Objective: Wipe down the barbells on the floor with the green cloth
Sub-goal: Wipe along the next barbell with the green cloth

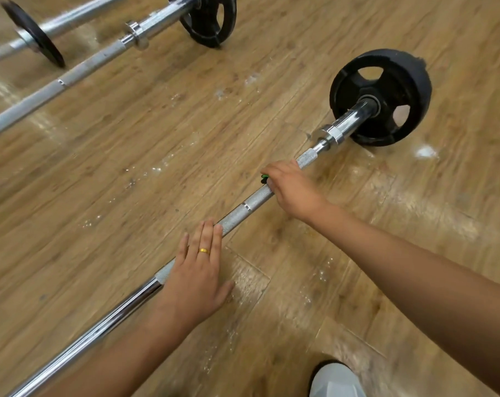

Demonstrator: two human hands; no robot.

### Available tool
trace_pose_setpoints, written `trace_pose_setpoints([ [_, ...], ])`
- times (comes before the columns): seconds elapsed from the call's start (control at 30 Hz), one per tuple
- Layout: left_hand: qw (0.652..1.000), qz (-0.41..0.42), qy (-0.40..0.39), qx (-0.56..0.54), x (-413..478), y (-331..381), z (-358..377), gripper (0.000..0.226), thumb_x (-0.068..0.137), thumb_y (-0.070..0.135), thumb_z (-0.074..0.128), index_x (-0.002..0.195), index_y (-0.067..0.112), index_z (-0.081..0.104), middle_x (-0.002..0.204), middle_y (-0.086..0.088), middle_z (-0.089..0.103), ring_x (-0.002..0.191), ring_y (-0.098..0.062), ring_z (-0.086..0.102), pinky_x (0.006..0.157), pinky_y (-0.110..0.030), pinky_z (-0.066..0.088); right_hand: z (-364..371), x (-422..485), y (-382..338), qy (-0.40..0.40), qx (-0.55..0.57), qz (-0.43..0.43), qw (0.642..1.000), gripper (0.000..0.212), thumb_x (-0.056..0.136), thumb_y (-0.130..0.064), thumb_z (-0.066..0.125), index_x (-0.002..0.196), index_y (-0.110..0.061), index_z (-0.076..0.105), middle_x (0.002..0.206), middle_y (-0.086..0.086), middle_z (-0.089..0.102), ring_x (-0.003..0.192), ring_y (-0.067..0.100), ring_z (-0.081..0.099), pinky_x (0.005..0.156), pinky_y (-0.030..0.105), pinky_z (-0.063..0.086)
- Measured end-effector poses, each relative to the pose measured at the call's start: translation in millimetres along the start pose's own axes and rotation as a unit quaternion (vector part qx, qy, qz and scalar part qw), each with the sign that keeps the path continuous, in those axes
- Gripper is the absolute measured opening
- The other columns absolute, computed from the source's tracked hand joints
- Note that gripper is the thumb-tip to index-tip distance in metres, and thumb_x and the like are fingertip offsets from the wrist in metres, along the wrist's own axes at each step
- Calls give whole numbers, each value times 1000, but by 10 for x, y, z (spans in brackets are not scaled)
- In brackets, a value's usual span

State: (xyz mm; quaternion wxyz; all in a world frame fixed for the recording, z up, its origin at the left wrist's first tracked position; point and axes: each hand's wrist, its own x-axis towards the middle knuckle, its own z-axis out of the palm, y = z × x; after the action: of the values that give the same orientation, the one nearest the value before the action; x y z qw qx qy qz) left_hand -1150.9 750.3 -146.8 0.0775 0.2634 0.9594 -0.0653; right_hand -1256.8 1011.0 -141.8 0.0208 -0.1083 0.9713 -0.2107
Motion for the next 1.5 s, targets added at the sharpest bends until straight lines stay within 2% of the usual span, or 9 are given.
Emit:
trace_pose_setpoints([
  [0.17,1000,-14,-20,-2,75,-112,0,106,94,68,34,153,1,-22,166,-20,-18,154,-33,-15,124,-50,-8,39,113,3,-26,-5,-54,998,39,107,-17,41,144,-12,49,141,6,54,133,25,43,122,35,3],
  [0.33,999,-35,-14,-30,198,-30,-56,99,86,68,-1,152,-3,-19,163,-24,-19,153,-36,-16,124,-49,-7,-60,306,220,23,-4,24,999,39,106,-14,39,143,-11,50,141,6,54,134,25,43,123,41,12],
  [0.5,996,15,32,-87,634,-38,-119,89,100,58,30,159,3,-9,168,-16,-10,156,-27,-9,125,-46,1,44,268,102,-7,-14,-56,998,36,106,-15,42,139,-8,53,139,8,55,132,26,42,124,41,11],
  [0.57,995,25,27,-91,812,-33,-122,92,98,60,29,158,5,-14,168,-12,-14,155,-24,-15,125,-45,-1,-34,303,196,-23,-40,-79,996,36,106,-19,42,140,-11,52,139,5,55,132,23,42,122,40,13],
  [0.7,998,19,29,-57,889,19,-46,96,94,67,16,157,4,-19,168,-13,-12,154,-27,-19,126,-48,-3,-208,373,457,40,-32,11,999,37,106,-16,42,140,-11,53,139,6,56,132,26,43,119,34,14],
  [0.77,997,18,44,-61,863,18,-26,95,95,68,15,158,4,-15,169,-13,-8,155,-27,-17,126,-48,-2,-179,352,432,53,-30,26,998,37,106,-14,41,141,-9,52,141,6,54,135,25,43,121,32,1],
  [0.93,994,43,67,-80,818,30,-8,95,95,67,23,160,2,1,169,-15,6,156,-28,-5,126,-50,5,-216,282,488,10,-50,-31,998,39,106,-19,44,144,-10,51,143,8,54,137,25,43,122,35,-1],
  [1.33,988,65,65,-121,684,150,-53,100,95,65,37,160,5,-8,168,-12,-11,154,-25,-18,124,-42,-11,-189,120,398,26,-17,9,999,36,106,-17,44,139,-9,54,139,6,56,134,23,44,121,34,5],
  [1.5,988,61,62,-127,625,239,-69,102,94,68,35,158,7,-14,166,-10,-23,151,-21,-28,121,-39,-21,12,-91,70,54,-6,-1,999,31,102,-7,47,130,-1,60,130,13,59,124,32,49,116,42,26],
])
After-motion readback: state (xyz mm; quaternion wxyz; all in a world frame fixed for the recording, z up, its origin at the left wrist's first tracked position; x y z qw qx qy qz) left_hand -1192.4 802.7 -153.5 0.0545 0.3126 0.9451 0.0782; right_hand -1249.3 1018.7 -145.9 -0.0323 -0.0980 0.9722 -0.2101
